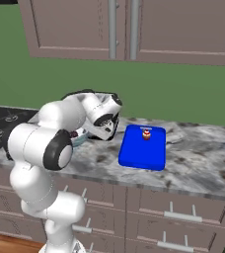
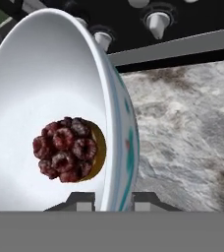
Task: Place the bowl with cake and the cupcake onto the tray.
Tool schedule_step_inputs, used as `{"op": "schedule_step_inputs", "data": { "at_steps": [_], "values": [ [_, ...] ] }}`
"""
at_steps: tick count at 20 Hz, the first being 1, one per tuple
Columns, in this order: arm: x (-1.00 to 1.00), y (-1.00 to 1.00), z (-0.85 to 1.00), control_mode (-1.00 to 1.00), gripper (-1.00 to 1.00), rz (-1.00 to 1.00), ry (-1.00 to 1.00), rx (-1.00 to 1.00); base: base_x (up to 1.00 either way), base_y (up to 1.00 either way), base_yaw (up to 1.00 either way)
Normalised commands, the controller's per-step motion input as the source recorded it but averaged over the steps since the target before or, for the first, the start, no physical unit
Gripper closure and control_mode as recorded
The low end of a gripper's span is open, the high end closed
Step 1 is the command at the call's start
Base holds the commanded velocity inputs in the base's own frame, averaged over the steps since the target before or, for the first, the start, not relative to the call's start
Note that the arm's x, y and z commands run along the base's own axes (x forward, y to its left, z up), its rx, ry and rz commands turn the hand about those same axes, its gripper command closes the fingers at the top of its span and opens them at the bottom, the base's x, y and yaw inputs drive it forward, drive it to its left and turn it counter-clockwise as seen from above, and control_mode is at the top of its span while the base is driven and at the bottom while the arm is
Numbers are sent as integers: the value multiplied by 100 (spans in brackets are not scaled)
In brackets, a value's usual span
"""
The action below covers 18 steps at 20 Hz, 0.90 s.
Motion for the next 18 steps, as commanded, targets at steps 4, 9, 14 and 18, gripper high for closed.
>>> {"op": "schedule_step_inputs", "data": {
  "at_steps": [4,9,14,18],
  "values": [
    [0,-46,23,-100,100,0,0,0,0,0,0],
    [0,-66,5,-100,100,0,0,3,0,0,0],
    [0,-75,8,-100,100,0,0,5,0,0,0],
    [0,-77,9,-100,100,0,0,5,0,0,0]
  ]
}}
